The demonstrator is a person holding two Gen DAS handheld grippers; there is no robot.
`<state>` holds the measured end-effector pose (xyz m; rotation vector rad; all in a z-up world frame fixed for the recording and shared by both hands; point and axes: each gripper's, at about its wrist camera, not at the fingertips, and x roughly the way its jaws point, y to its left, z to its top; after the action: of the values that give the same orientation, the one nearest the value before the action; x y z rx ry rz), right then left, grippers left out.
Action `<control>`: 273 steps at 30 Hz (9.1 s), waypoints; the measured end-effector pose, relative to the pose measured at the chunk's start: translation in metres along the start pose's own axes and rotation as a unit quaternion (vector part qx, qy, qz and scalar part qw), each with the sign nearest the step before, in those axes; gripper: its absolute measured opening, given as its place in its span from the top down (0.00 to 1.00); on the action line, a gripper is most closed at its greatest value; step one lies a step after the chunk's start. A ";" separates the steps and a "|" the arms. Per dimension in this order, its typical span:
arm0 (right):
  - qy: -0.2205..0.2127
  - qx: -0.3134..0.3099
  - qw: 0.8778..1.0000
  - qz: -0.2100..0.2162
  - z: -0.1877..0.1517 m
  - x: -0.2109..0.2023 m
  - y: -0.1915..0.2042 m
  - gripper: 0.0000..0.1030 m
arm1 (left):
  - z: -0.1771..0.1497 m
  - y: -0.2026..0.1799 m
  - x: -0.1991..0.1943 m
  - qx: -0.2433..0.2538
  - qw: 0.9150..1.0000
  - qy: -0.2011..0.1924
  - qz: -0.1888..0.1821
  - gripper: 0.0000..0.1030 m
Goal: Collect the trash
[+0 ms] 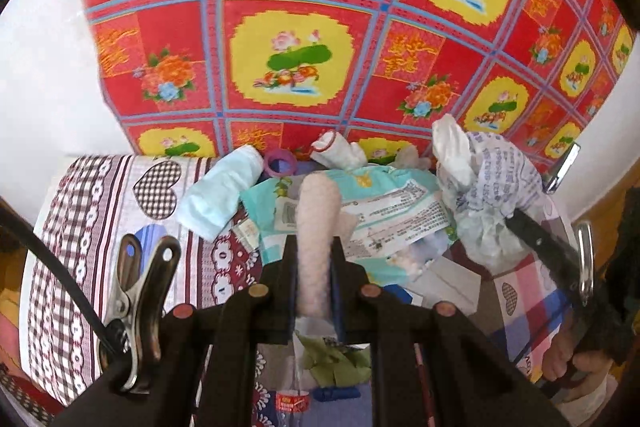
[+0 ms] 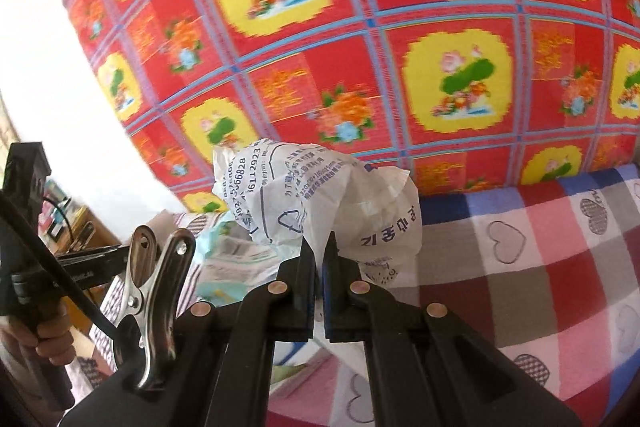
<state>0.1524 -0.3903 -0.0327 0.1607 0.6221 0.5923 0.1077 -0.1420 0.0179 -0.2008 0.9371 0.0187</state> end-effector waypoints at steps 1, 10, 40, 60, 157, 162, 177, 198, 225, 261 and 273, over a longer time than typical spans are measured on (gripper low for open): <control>0.001 -0.004 1.000 0.004 -0.001 0.001 0.005 0.97 | -0.001 0.002 -0.002 -0.003 1.000 -0.001 0.000 0.87; 0.018 -0.032 0.999 0.037 -0.015 0.004 0.044 0.97 | -0.017 0.024 -0.018 -0.023 1.000 -0.005 0.012 0.87; 0.020 -0.047 0.998 0.034 -0.081 0.015 0.240 0.97 | -0.058 0.179 -0.102 -0.001 0.999 -0.035 0.008 0.87; 0.042 -0.095 0.992 0.069 -0.091 0.058 0.348 0.97 | -0.080 0.288 -0.128 -0.050 0.997 -0.041 0.049 0.87; 0.354 -0.171 0.916 0.079 -0.232 0.470 0.648 0.96 | -0.239 0.721 0.122 -0.286 0.948 0.126 0.062 0.58; 0.370 -0.160 0.912 0.074 -0.241 0.483 0.646 0.96 | -0.241 0.727 0.112 -0.290 0.946 0.128 0.070 0.58; 0.396 -0.164 0.902 0.060 -0.272 0.516 0.650 0.92 | -0.251 0.736 0.093 -0.301 0.941 0.129 0.085 0.58; 0.374 -0.165 0.911 0.061 -0.271 0.482 0.656 0.78 | -0.242 0.725 0.066 -0.291 0.946 0.112 0.084 0.58; 0.259 -0.181 0.943 0.101 -0.230 0.327 0.637 0.78 | -0.213 0.649 -0.041 -0.235 0.963 0.058 0.118 0.58; 0.059 -0.131 0.982 0.119 -0.175 0.048 0.487 0.76 | -0.192 0.422 -0.173 -0.112 0.986 -0.003 0.121 0.58; 0.006 -0.096 0.993 0.072 -0.170 -0.030 0.412 0.72 | -0.185 0.330 -0.176 -0.057 0.994 -0.011 0.087 0.58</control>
<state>-0.1621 -0.0732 -0.0258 0.0215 0.5640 0.7884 -0.1785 0.1605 -0.0015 -0.2236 0.9295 0.2357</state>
